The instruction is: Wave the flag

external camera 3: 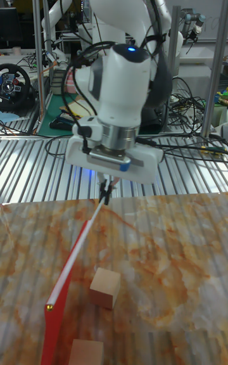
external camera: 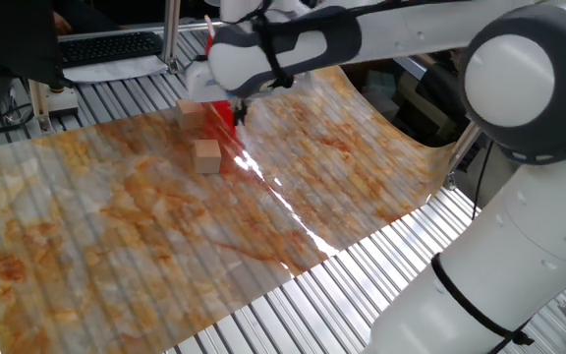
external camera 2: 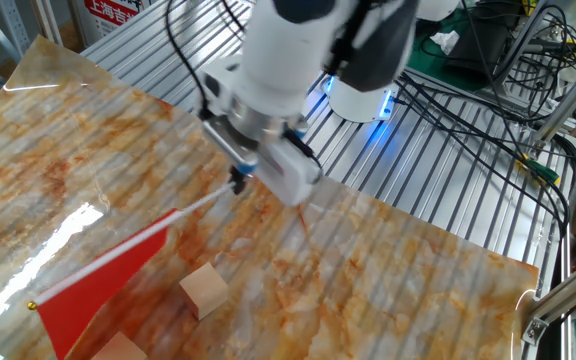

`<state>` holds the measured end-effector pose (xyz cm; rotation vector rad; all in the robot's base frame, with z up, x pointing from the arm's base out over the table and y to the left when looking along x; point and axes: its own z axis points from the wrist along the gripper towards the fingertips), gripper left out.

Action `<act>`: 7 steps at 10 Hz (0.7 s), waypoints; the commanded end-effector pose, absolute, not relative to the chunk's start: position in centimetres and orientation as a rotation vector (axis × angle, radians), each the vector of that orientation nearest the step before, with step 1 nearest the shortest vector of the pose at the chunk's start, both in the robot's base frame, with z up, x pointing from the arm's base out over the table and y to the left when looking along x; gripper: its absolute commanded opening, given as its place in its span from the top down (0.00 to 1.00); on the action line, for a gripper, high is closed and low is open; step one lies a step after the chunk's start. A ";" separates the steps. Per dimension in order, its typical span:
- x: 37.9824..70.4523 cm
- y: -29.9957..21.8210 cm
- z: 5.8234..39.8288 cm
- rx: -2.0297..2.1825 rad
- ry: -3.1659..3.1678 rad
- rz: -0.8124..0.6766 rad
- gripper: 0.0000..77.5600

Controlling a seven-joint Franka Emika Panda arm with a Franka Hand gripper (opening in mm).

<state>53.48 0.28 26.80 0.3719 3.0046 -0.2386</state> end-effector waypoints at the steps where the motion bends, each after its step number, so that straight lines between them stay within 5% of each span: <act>1: 55.6 1.9 30.7 0.464 2.979 -0.273 0.99; 7: 57.7 -12.7 31.6 0.214 2.989 -0.274 0.99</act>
